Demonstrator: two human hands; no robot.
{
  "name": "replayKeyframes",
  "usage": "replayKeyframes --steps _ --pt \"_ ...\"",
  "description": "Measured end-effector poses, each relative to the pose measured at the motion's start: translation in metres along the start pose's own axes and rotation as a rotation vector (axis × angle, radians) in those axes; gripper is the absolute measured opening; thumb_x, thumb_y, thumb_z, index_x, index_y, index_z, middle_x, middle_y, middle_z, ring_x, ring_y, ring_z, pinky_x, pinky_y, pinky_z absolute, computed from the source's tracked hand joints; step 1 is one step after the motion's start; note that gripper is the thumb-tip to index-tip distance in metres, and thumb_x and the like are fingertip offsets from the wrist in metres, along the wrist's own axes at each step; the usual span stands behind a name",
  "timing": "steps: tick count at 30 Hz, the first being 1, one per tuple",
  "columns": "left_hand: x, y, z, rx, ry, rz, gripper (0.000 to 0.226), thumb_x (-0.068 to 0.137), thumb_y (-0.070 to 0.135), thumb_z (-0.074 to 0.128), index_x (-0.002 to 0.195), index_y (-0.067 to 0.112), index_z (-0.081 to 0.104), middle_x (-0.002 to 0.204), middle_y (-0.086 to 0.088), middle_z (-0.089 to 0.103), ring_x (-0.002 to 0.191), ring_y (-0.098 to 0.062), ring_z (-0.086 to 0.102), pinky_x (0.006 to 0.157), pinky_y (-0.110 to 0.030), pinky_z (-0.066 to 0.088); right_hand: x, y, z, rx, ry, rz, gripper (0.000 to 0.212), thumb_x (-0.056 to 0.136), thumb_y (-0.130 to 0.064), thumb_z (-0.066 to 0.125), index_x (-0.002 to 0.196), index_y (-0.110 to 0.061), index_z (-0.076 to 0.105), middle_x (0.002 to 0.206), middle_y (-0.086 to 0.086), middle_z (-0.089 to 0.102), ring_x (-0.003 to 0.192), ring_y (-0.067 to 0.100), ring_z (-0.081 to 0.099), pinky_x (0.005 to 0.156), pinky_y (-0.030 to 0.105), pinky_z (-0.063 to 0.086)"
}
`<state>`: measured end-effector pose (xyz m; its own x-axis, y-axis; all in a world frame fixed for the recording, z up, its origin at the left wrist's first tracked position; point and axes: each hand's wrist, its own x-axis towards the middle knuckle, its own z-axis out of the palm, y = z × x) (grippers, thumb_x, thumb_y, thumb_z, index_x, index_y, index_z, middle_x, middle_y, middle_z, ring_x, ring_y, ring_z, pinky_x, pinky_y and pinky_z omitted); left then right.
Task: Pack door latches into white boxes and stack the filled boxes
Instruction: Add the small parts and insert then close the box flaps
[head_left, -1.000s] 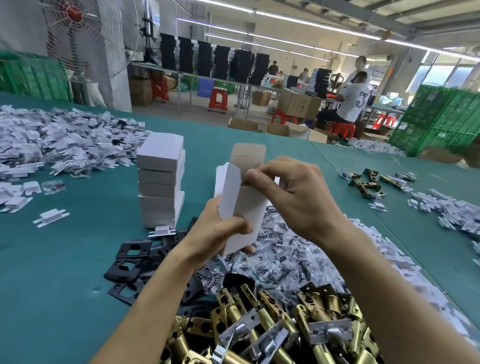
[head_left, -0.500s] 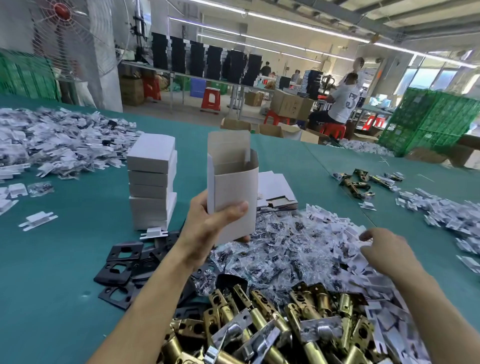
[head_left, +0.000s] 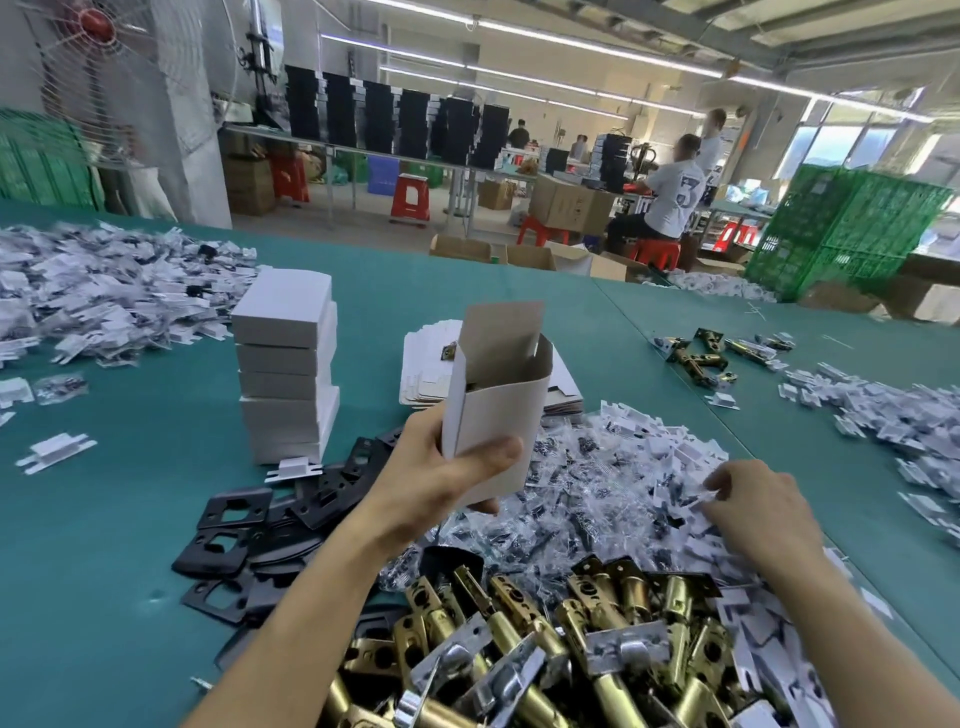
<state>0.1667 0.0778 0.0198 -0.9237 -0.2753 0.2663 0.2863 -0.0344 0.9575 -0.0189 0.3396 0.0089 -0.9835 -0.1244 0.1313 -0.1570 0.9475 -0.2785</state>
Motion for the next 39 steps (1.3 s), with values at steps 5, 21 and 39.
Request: replayKeyframes --steps 5,21,39 --pt "0.0 -0.004 0.002 0.045 -0.023 0.031 0.043 0.065 0.026 0.088 0.103 0.014 0.071 0.091 -0.007 0.07 0.076 -0.02 0.07 0.063 -0.036 0.059 -0.005 -0.004 -0.004 0.019 0.075 -0.082 0.029 0.081 -0.007 0.07 0.106 -0.021 0.072 0.102 0.004 0.073 0.095 0.028 0.064 0.079 0.039 0.055" --pt "0.001 -0.008 0.0 0.079 -0.018 0.112 0.055 0.059 0.031 0.082 0.107 0.014 0.064 0.086 0.014 0.066 0.082 -0.006 0.063 0.066 -0.022 0.052 -0.086 -0.115 -0.108 0.84 0.416 -0.952 0.021 0.081 -0.007 0.078 0.096 -0.017 0.068 0.092 -0.009 0.071 0.081 0.01 0.071 0.073 0.022 0.058" --pt "0.012 -0.022 -0.003 0.288 0.018 0.04 0.065 0.058 0.031 0.079 0.12 0.031 0.061 0.111 0.001 0.064 0.096 -0.021 0.062 0.072 -0.032 0.049 -0.073 -0.157 -0.067 0.273 0.016 -0.851 0.008 0.1 -0.027 0.051 0.108 -0.027 0.05 0.096 0.003 0.068 0.091 0.03 0.059 0.073 0.048 0.051"
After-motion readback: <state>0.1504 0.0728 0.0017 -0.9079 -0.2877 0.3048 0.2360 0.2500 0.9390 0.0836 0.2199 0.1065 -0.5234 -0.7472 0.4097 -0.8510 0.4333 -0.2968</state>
